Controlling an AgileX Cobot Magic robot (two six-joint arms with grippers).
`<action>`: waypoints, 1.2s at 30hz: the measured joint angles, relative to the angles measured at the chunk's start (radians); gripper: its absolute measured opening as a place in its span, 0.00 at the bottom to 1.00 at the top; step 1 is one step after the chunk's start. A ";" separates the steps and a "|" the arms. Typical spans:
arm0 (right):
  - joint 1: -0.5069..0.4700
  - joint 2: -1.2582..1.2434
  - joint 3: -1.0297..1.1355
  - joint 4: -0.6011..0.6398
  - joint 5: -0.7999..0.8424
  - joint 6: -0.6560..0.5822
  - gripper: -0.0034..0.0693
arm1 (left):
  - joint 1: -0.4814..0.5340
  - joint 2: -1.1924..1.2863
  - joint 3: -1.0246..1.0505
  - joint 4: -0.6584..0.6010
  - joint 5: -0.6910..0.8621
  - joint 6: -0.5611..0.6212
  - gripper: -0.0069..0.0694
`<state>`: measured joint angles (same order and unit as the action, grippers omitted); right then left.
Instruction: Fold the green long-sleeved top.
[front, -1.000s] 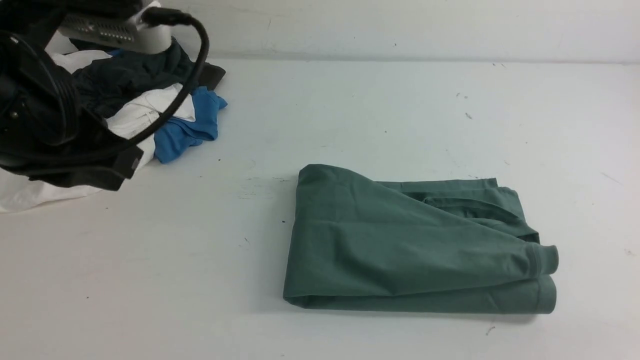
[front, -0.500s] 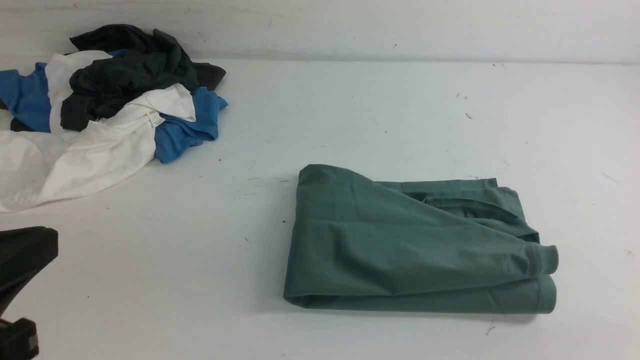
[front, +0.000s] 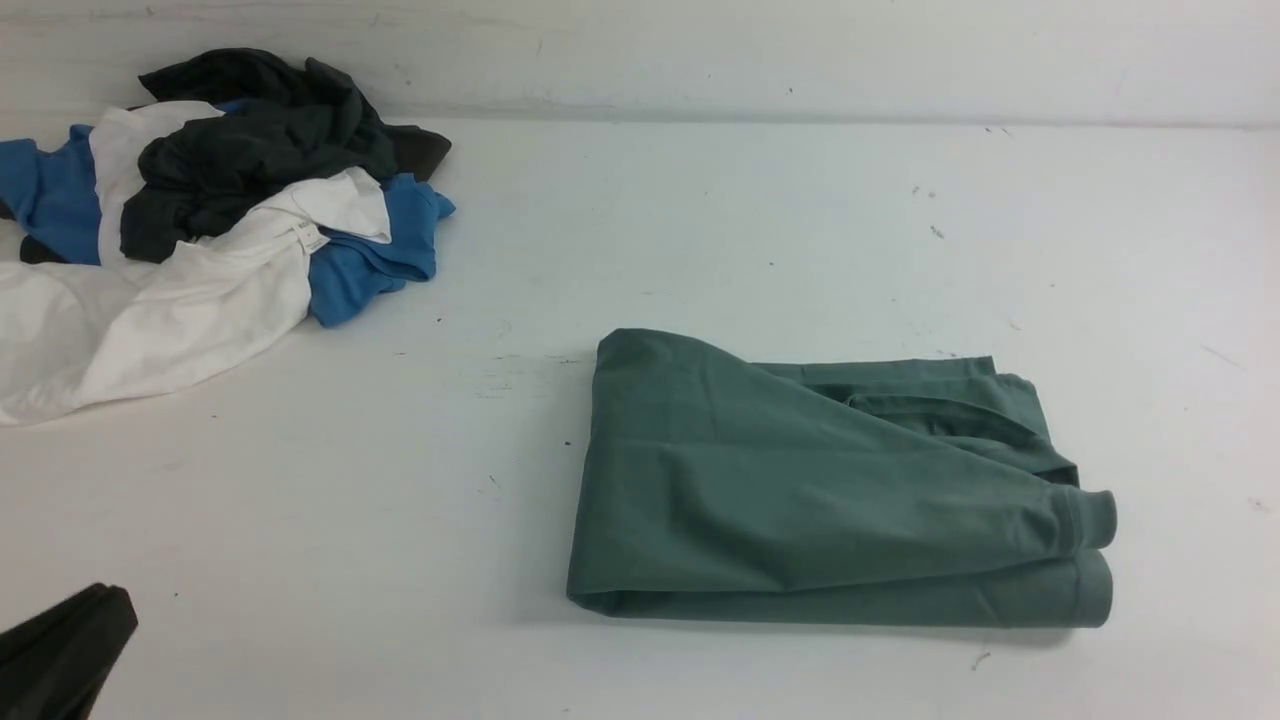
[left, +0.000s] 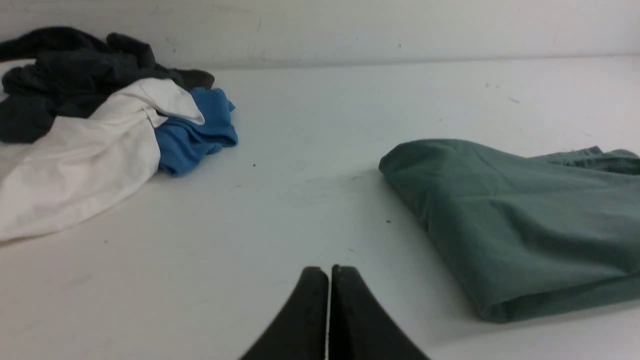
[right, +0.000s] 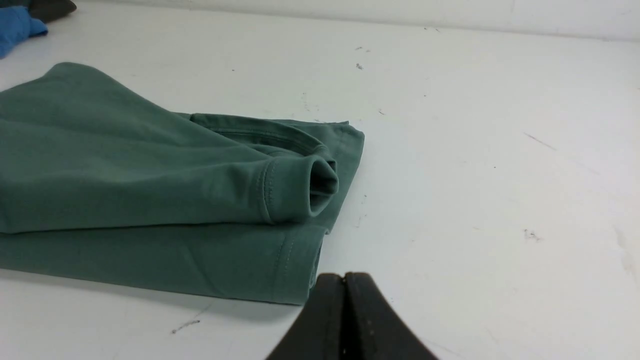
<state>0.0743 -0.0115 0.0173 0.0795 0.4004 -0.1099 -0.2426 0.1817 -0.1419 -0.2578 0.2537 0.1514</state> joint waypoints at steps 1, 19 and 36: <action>0.000 0.000 0.000 0.000 0.000 0.000 0.03 | 0.000 0.000 0.008 0.000 0.001 0.000 0.09; 0.000 0.000 0.000 0.000 -0.001 0.000 0.03 | 0.170 -0.192 0.151 0.187 0.037 -0.061 0.09; 0.000 0.000 0.000 0.000 -0.002 0.000 0.03 | 0.199 -0.192 0.166 0.210 0.101 -0.070 0.09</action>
<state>0.0743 -0.0115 0.0173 0.0799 0.3984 -0.1099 -0.0439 -0.0099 0.0242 -0.0475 0.3552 0.0815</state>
